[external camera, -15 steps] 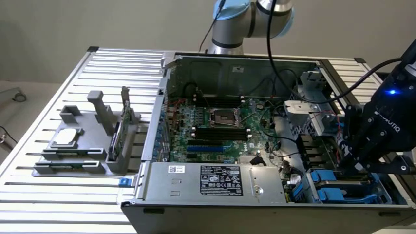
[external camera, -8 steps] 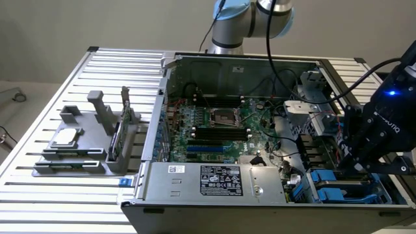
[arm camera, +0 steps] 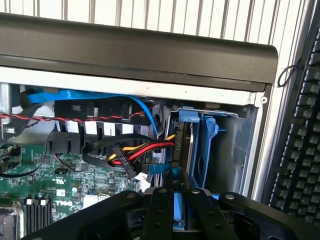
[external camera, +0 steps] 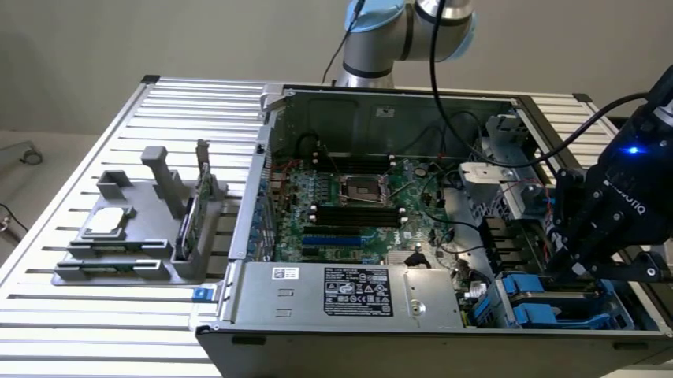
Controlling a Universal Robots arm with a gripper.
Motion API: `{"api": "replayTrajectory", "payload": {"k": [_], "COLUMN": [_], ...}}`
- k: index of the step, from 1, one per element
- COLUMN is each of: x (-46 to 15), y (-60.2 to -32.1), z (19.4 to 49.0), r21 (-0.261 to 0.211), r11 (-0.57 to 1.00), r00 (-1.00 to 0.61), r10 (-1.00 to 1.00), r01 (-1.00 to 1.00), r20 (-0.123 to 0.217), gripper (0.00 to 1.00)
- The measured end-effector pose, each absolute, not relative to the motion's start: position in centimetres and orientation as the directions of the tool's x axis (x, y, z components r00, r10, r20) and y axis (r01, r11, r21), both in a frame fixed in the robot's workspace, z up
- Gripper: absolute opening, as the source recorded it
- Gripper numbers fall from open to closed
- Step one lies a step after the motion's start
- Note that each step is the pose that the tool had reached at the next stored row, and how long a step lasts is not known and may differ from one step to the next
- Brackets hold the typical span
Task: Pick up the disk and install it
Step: 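Insert the second disk wire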
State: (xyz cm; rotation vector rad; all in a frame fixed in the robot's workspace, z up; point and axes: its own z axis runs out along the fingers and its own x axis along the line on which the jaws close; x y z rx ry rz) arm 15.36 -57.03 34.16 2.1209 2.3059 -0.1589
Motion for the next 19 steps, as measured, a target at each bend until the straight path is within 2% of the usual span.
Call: {"api": "replayTrajectory", "payload": {"k": [19], "x": [15.29], "y": [-57.28], "z": [33.84], "r21": [-0.05], "r11": [0.123], "r00": [-0.126], "r10": [0.99], "r01": [0.991], "r20": [-0.057], "gripper": [0.16]}}
